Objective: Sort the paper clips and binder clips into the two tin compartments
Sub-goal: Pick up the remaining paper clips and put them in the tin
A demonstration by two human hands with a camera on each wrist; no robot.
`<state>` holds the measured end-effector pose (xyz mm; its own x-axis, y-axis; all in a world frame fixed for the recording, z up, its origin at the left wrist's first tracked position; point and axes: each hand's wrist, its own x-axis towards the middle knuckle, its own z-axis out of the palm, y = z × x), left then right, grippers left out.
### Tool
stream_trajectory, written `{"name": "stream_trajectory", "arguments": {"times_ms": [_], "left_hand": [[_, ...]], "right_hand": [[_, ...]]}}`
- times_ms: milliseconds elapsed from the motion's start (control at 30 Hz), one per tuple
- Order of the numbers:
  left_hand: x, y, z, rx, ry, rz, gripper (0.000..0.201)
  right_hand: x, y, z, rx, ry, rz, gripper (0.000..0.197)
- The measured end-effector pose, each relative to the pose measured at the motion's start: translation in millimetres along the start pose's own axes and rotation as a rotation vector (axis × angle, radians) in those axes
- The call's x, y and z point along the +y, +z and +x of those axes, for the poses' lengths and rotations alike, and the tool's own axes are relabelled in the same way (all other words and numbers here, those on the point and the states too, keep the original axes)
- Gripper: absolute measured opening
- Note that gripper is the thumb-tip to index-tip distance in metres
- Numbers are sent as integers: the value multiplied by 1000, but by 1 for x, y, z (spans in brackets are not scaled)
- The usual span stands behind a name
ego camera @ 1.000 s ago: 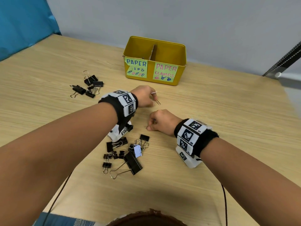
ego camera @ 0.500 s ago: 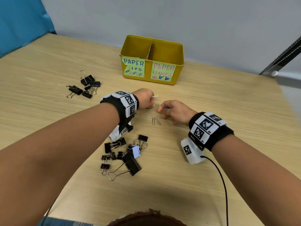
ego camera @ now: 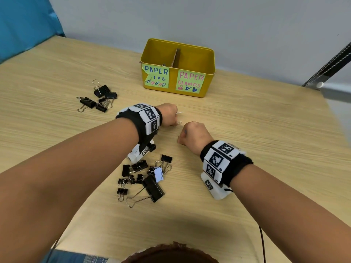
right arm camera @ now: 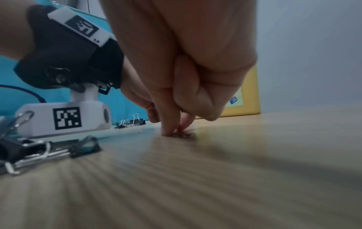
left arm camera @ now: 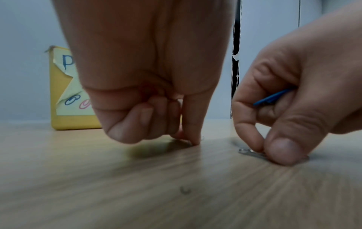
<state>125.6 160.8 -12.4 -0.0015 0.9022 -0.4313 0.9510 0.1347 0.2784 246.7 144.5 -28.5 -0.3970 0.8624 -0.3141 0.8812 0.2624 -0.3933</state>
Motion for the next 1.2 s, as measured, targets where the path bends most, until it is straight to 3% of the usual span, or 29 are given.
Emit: {"name": "stream_trajectory", "arguments": {"times_ms": [167, 333, 400, 500, 567, 667, 833, 966, 1066, 1200], "left_hand": [[-3, -5, -13, -57, -11, 104, 38], [-14, -6, -23, -41, -19, -23, 47], [-20, -7, -28, -22, -30, -159, 42], [-33, -5, -35, -81, -36, -515, 37], [-38, -5, -38, -106, 4, -680, 37], [-38, -7, -43, -104, 61, -835, 32], [-33, -5, -46, -89, 122, -960, 28], [-30, -3, -47, -64, 123, -1039, 27], [-28, -4, -48, -45, 108, -1065, 27], [-30, -2, -49, -15, 120, -1076, 36]], "right_hand": [[-3, 3, -7, -44, -46, -20, 25], [-9, -6, -15, -143, -62, -68, 28], [-6, -15, -15, -165, -13, 125, 32], [6, -28, -14, -277, 169, 741, 30], [13, -34, -13, -336, 197, 982, 30], [18, -39, -14, -346, 100, 1111, 30], [23, -38, -11, -231, -32, 1292, 31], [27, -37, -8, -320, -40, 1521, 32], [27, -34, -4, -273, -8, 1448, 40], [29, -27, -1, -173, 3, 1055, 34]]}}
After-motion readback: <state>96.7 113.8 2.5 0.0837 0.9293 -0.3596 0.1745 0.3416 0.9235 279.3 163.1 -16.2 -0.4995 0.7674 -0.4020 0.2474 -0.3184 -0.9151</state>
